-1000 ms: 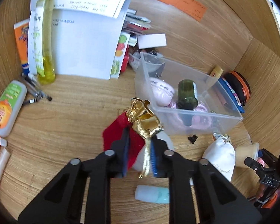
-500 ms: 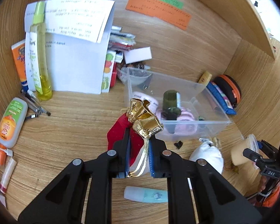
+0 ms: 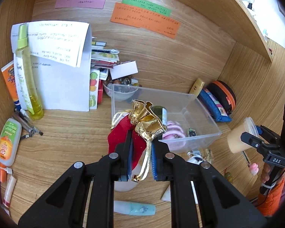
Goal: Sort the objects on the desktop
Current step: 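Carry the red pouch and cream tub over the clear bin with both grippers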
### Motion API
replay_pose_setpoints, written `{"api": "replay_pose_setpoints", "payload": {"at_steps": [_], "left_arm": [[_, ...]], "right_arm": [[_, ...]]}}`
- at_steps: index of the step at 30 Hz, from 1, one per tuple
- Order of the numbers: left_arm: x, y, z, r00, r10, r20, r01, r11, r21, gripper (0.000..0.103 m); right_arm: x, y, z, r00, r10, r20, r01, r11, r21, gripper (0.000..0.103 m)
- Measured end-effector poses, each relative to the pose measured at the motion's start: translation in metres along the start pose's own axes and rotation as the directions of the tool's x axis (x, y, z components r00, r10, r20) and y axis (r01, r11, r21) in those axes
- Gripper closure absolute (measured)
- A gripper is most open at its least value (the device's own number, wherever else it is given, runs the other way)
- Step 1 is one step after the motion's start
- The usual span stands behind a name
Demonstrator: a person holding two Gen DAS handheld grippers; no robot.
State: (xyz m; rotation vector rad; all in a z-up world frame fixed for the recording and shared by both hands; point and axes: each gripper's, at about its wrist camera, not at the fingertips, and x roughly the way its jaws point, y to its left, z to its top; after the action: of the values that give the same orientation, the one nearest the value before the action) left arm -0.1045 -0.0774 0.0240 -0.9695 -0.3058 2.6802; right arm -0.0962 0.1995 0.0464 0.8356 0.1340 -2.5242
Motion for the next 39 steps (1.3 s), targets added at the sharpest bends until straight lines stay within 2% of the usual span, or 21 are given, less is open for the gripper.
{"api": "replay_pose_setpoints", "payload": {"at_steps": [5,18,27,39], "left_arm": [[0.003,-0.005,0.015,0.999,-0.052,0.001,0.052,0.999,-0.002,0.088],[0.029,-0.012,0.048,0.999,-0.032,-0.006,0.032,0.999,0.037,0.088],[0.069,-0.021,0.060,0.998,-0.024,-0.062,0.028,0.997,0.073,0.088],[0.115,-0.015,0.054,0.989,-0.024,-0.149,0.037,0.996,0.086,0.088]], "right_arm": [[0.006,0.001,0.018,1.000,0.014,0.021,-0.014,1.000,-0.019,0.036],[0.040,-0.006,0.052,0.998,0.065,0.011,-0.065,0.998,-0.020,0.036],[0.072,-0.006,0.061,0.997,0.078,-0.031,-0.079,0.996,-0.031,0.036],[0.113,-0.004,0.055,0.992,0.054,-0.117,-0.063,0.995,-0.083,0.035]]}}
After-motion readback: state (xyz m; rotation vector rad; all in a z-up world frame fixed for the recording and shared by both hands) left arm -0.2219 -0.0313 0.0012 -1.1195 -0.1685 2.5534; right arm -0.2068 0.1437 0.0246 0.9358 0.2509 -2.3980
